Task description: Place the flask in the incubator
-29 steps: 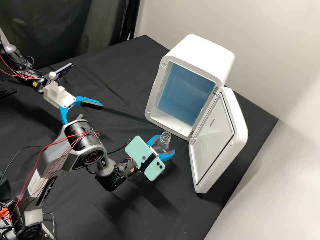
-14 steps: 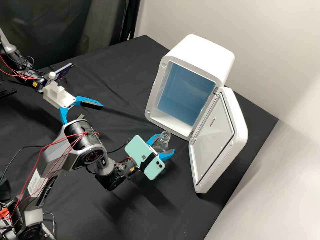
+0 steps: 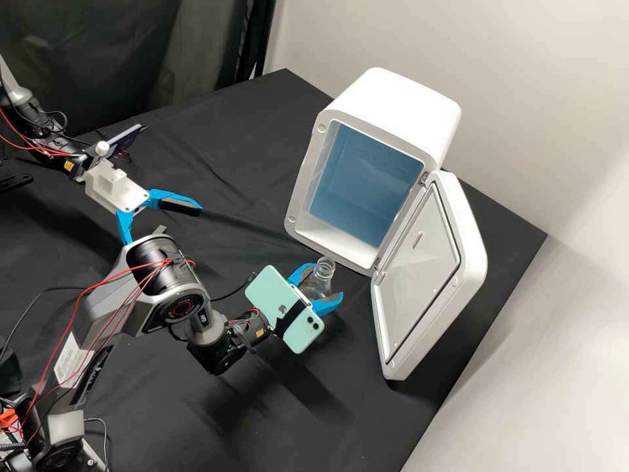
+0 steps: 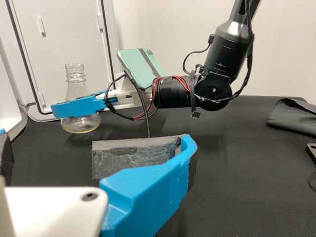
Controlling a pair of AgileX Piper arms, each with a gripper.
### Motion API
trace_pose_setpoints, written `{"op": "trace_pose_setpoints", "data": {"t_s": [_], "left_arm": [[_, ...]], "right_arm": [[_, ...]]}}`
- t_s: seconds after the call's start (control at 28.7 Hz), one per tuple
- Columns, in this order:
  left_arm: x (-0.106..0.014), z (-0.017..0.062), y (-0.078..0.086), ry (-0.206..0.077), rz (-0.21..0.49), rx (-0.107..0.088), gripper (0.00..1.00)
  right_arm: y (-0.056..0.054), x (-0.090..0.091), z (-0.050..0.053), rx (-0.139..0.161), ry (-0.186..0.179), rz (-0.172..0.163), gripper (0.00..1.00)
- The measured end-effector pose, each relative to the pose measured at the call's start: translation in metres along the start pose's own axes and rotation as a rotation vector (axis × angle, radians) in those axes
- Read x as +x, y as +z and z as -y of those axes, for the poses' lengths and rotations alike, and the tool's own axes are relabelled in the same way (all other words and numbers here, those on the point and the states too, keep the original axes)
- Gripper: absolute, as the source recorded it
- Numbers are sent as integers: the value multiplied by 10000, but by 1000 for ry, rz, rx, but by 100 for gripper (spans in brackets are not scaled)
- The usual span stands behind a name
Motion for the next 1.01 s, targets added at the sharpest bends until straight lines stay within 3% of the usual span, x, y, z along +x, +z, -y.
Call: {"op": "trace_pose_setpoints", "data": {"t_s": [1.01], "left_arm": [[-1, -2, 1, 1, 0, 0, 100]], "right_arm": [[-16, 3, 18, 11, -5, -5, 0]]}}
